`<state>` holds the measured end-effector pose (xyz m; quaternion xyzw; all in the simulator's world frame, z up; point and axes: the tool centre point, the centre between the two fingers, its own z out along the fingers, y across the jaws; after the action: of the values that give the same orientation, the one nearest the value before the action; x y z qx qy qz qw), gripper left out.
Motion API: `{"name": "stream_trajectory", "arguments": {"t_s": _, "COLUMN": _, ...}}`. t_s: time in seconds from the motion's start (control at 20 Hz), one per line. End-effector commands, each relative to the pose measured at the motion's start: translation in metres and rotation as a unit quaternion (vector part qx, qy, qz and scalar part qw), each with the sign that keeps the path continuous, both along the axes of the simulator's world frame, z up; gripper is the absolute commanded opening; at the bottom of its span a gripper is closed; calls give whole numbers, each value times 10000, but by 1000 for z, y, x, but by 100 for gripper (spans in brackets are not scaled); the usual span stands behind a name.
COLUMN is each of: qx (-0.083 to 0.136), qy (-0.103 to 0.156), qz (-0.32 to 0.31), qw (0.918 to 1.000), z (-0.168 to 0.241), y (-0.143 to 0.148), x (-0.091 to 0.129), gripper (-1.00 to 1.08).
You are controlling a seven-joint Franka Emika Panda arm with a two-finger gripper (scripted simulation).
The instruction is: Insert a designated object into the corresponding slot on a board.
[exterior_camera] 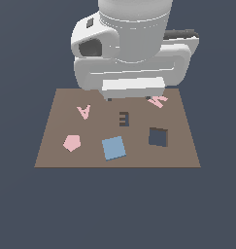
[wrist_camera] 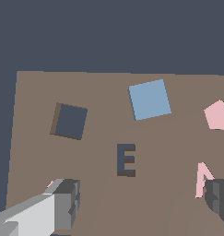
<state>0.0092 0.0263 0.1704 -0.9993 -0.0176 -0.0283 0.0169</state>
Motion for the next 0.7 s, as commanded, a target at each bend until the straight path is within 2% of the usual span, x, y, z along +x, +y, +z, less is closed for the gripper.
{"name": "stream_trajectory", "arguments": {"t_s": 0.0, "qx": 0, "qy": 0, "qz": 0, "qw": 10000, "z": 0, "y": 0, "x": 0, "gripper": 100}}
{"name": "stream_trajectory", "arguments": {"t_s": 0.3, "qx": -11, "qy": 15, "qz": 59, "qw": 10000, "z": -7, "y": -3, "x": 5, "gripper": 100}}
{"name": "stream_trajectory", "arguments": {"t_s": 0.65, "qx": -50, "qy": 67, "qz": 271, "qw": 9996, "z": -31, "y": -11, "x": 21, "gripper": 100}}
